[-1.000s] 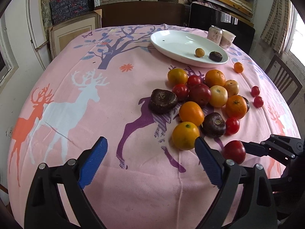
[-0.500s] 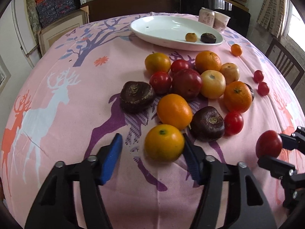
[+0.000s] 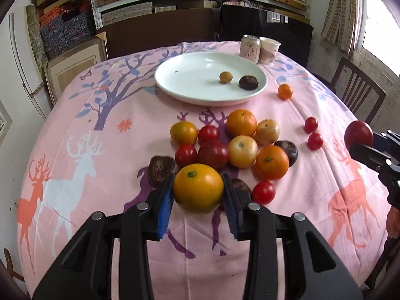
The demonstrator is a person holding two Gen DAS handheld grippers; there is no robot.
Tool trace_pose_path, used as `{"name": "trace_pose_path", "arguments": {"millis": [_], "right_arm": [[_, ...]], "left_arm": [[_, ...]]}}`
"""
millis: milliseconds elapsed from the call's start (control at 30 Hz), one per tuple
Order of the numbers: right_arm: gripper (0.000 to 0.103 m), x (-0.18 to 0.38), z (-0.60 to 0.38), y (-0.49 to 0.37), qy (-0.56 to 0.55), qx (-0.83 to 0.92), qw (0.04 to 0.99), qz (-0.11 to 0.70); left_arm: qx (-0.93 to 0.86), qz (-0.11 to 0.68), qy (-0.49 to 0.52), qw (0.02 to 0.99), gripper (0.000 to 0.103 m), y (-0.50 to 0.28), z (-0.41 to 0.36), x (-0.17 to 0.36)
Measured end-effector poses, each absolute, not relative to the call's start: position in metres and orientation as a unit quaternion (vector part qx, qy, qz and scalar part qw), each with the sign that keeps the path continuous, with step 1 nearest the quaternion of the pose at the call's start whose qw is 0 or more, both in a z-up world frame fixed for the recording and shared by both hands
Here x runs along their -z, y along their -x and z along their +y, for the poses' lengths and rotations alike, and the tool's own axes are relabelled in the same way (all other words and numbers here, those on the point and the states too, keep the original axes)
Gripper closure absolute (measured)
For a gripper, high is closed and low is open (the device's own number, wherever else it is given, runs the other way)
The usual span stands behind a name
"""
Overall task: Organize fruits
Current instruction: 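Grasp the red tomato with the right tool while the left tool grasps a yellow tomato, then release the red tomato and yellow tomato onto the plate with both tools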
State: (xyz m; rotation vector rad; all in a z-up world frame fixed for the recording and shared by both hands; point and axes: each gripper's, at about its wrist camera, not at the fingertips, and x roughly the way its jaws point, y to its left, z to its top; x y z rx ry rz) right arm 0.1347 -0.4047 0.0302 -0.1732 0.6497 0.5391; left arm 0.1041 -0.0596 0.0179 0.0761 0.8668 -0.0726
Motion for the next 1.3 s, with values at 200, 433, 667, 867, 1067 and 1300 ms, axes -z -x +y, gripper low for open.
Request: {"name": "trace_pose_path", "arguments": {"millis": [200,433,667,867,1067,1300], "right_arm": [[0.064,-0.049,-0.394,-0.174,0.087,-0.261,0.92,0.28],[0.063,-0.031,-0.356,-0.247,0.103,-0.253,0.909,0.314],[0.063,-0.002,-0.325,-0.308,0.125,-0.26,0.888,0.359],[0.061,0.021,-0.307,-0.334,0.15,-0.267,0.862,0.403],[0.052,0.011,-0.324,-0.324,0.119,-0.257,0.871,0.4],[0.051,-0.013,-0.384,-0.281,0.048,-0.238,0.888,0.39]], "left_arm": [[0.043,0.396,-0.04,0.916,0.067,-0.153,-0.078,-0.045],[0.031,0.4,-0.027,0.916,0.067,-0.237,-0.083,-0.047],[0.02,0.441,-0.02,0.897,0.067,-0.306,-0.081,-0.006],[0.002,0.461,0.002,0.888,0.045,-0.325,-0.072,0.011],[-0.008,0.442,-0.013,0.897,0.027,-0.3,-0.073,-0.008],[-0.01,0.434,0.018,0.901,0.023,-0.237,-0.055,-0.022]]}}
